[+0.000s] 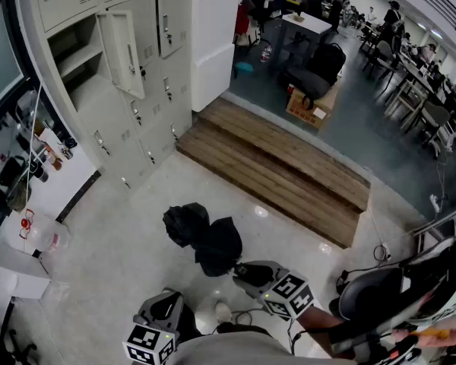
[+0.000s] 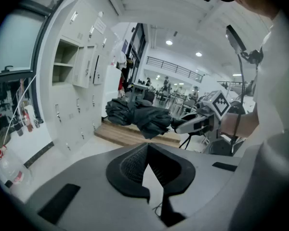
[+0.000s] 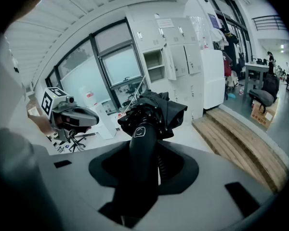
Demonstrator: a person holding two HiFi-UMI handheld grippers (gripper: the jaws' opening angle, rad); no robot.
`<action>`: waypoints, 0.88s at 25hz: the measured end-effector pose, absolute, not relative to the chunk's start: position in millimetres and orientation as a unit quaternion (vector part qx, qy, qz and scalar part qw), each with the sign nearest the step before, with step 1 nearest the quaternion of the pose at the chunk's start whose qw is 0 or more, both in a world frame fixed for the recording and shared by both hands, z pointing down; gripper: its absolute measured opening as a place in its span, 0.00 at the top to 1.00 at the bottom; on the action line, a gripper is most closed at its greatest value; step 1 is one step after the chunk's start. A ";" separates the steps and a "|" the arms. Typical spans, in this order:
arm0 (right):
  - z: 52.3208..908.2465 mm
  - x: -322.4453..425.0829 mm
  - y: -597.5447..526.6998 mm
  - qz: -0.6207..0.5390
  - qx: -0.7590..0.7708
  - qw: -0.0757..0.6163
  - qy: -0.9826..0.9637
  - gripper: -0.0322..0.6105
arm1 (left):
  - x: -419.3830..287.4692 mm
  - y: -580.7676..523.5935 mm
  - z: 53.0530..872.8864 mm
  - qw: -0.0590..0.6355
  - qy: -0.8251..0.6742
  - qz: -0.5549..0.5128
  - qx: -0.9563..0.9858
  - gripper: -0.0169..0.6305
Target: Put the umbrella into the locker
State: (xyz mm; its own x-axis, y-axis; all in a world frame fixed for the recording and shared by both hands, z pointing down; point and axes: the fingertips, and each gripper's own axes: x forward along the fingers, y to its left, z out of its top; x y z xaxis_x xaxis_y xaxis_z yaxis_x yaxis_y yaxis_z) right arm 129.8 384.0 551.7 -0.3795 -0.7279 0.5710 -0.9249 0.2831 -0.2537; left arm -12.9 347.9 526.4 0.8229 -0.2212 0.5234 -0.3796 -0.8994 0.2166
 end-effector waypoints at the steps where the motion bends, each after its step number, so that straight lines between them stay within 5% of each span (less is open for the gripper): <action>1: 551.4 130.9 388.7 0.281 0.528 0.178 -0.781 0.71 | -14.8 352.8 526.5 0.159 -0.161 0.253 0.941 0.96; 12: 537.3 98.8 395.2 0.280 0.543 0.187 -0.769 0.71 | -51.0 349.0 507.5 0.158 -0.155 0.222 0.950 0.96; 22: 506.1 25.3 314.2 0.255 0.553 0.174 -0.774 0.71 | -156.5 292.1 486.5 0.159 -0.174 0.190 0.953 0.96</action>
